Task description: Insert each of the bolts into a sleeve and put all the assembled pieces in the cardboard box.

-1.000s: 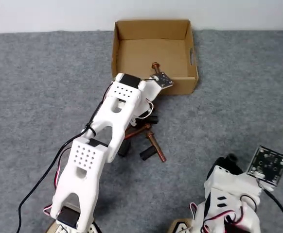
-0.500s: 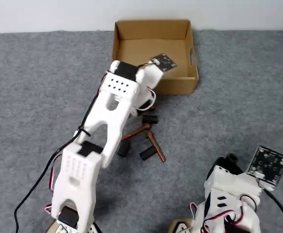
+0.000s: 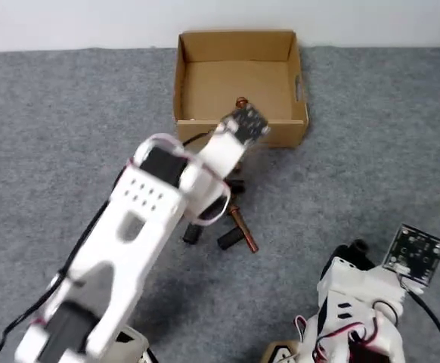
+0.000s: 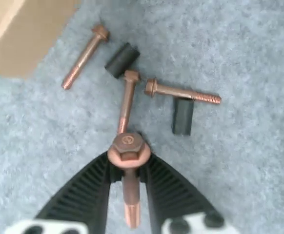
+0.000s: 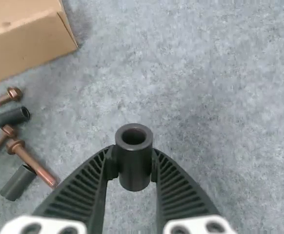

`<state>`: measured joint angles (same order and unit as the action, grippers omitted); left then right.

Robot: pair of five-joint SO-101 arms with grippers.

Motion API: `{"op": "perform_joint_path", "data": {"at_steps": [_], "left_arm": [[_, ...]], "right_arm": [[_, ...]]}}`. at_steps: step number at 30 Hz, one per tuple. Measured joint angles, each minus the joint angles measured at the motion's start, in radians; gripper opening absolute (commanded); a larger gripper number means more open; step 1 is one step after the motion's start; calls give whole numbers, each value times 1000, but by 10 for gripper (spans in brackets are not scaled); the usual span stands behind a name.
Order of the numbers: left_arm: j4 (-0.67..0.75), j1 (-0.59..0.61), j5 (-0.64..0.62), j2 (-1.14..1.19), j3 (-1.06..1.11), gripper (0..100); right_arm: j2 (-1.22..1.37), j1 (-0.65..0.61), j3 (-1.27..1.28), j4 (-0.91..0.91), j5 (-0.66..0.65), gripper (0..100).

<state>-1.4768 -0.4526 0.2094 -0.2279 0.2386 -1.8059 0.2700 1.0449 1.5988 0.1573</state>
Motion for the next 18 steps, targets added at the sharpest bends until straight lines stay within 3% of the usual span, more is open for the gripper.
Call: {"op": "perform_joint_path", "data": {"at_steps": [6,18], "left_arm": [[49,-2,-150,-235,253,5],[100,2,-227,-647,450,4]], "right_arm": [[0,-12,15,-46,0,9],[0,-385,124,-247,0,8]]}}
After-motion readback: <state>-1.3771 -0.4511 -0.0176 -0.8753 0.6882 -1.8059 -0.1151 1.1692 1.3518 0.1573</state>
